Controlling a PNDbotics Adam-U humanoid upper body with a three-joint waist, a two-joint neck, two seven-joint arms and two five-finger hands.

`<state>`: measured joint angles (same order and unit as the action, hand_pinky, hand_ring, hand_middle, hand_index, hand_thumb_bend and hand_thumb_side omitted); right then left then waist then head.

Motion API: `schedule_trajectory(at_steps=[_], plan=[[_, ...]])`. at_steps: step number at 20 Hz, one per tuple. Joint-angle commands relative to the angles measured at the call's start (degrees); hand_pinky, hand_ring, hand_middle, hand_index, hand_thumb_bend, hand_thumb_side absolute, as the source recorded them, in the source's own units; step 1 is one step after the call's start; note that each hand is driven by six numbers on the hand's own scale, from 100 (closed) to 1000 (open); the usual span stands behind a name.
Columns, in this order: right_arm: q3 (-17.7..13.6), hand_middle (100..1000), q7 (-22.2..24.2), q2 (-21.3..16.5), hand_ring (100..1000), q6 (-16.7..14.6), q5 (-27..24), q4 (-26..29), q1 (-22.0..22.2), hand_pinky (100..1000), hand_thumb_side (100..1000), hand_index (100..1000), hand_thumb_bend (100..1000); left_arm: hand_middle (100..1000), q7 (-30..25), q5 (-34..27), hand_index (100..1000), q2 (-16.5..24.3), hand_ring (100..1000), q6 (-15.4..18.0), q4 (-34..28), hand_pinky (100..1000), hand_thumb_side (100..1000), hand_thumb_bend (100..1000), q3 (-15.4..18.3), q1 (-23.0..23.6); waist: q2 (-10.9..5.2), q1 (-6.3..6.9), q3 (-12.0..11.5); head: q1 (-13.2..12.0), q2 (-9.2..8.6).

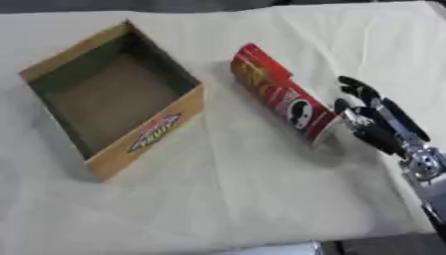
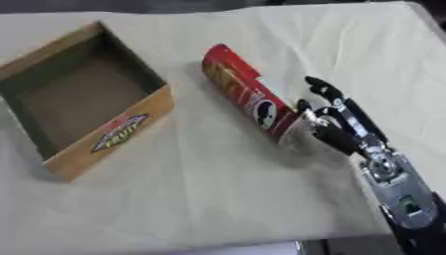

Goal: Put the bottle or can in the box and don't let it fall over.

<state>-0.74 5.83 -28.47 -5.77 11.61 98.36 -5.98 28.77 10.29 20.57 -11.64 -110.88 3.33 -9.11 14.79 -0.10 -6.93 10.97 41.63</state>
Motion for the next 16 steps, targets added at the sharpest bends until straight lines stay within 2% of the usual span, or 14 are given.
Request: schedule_trajectory(at_steps=[1,10,16], plan=[[-0.13,1000,0.37,-0.86,1000,-0.1,0.67,0.76,-0.11,686,799,1000,100,944,-0.03,-0.17,738,0.82,809,0.11,-0.62,508,756,100,0.14,-0.54,0.15,0.44,0.05,0.12,-0.85],[0.16,1000,0.69,-0.82,1000,0.19,1.99,0.57,-0.3,692,803,1000,100,945,-0.05,-0.25,738,0.8,809,0.15,-0.61,508,756,100,0.11,-0.5,0.2,0.43,0.09,0.21,-0.88],[0.42,1000,-0.84,-0.94,1000,0.25,6.63,0.7,-0.76,712,760,1000,100,945,-0.04,-0.29,735,0.78,809,0.16,-0.61,509,755,100,0.13,-0.47,0.24,0.36,0.01,0.31,-1.0]])
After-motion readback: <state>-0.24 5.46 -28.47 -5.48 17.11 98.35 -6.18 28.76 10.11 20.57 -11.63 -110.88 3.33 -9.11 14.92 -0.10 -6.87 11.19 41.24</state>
